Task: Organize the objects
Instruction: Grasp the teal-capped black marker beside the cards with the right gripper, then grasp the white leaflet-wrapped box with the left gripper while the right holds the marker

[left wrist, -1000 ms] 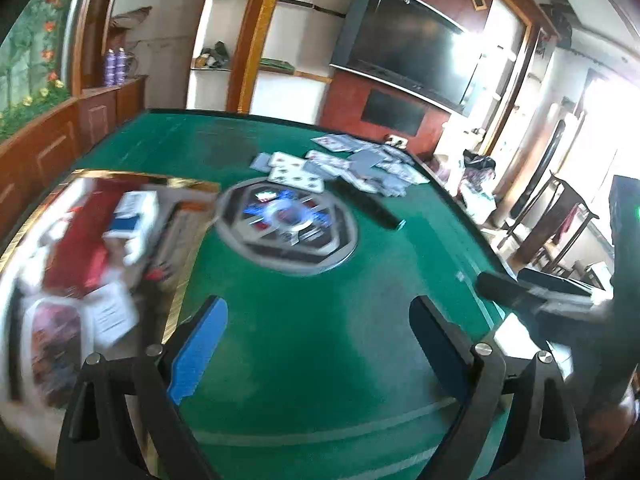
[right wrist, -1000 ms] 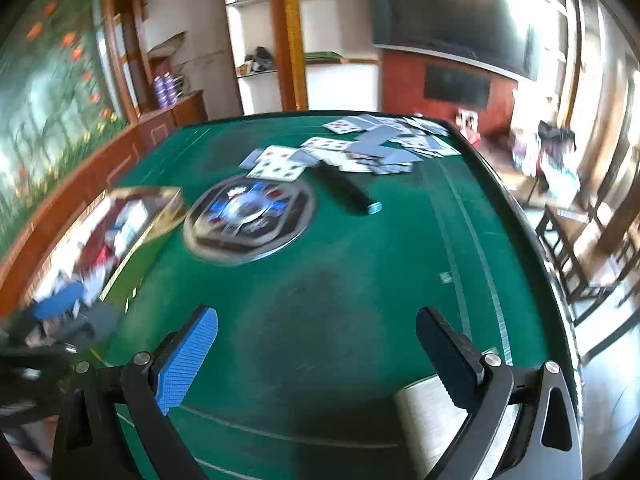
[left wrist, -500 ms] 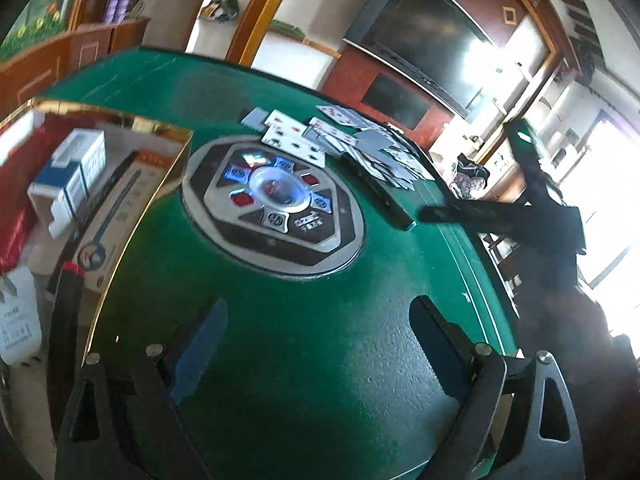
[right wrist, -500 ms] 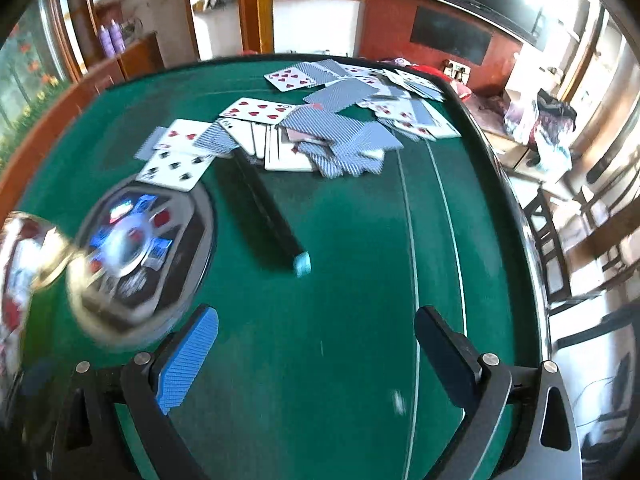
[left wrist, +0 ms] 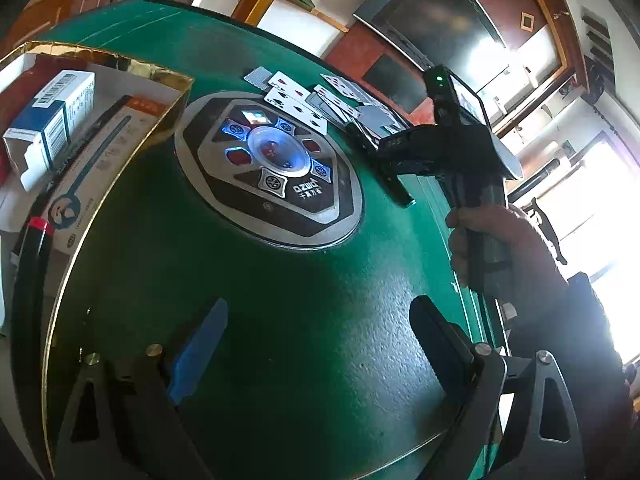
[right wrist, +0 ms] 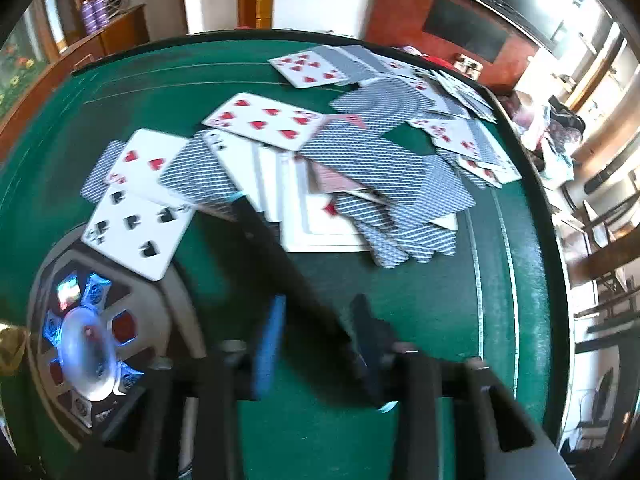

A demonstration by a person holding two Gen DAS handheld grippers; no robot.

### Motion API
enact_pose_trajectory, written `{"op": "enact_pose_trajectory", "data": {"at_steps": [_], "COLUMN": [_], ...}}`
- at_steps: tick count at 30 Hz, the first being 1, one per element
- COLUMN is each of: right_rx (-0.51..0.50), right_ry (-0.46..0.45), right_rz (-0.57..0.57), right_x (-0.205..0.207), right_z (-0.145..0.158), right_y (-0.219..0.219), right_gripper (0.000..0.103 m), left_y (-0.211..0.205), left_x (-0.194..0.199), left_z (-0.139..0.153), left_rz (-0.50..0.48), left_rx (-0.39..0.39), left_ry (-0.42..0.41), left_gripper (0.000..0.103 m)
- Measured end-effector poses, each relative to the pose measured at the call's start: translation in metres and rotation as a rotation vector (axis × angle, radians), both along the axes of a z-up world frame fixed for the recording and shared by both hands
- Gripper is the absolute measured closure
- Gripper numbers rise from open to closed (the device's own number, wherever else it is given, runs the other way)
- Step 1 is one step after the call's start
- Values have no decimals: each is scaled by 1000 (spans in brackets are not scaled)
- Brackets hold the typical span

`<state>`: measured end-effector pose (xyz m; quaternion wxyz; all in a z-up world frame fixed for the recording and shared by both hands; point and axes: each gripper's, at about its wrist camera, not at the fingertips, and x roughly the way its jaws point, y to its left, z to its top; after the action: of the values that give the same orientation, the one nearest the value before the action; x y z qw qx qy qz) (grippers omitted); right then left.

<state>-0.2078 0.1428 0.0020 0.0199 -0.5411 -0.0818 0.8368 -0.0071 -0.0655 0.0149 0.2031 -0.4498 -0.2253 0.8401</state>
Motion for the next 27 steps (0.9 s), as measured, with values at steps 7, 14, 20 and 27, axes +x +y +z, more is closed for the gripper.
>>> {"op": "enact_pose_trajectory", "data": {"at_steps": [7,14,20,27], "right_rx": [-121,-226,-260,-151], "right_ry": [-44,-122,-154,-12], "right_rz": [46,91,154,164], "right_x": [45,135,227,249], "right_z": [0,0,1,-1], "right_y": [-14,-11,-16,-37], "right_gripper": [87,87,87,71], "left_y": [-8,-12,-6,-14], "left_x": [1,5,15,36], "left_z": [4,13,26,42], "left_rz": [33,32,25,89], "left_rx": [4,35,10,-30], "left_ry": [18,69,157,227], "left_gripper": [11,11,11,11]}}
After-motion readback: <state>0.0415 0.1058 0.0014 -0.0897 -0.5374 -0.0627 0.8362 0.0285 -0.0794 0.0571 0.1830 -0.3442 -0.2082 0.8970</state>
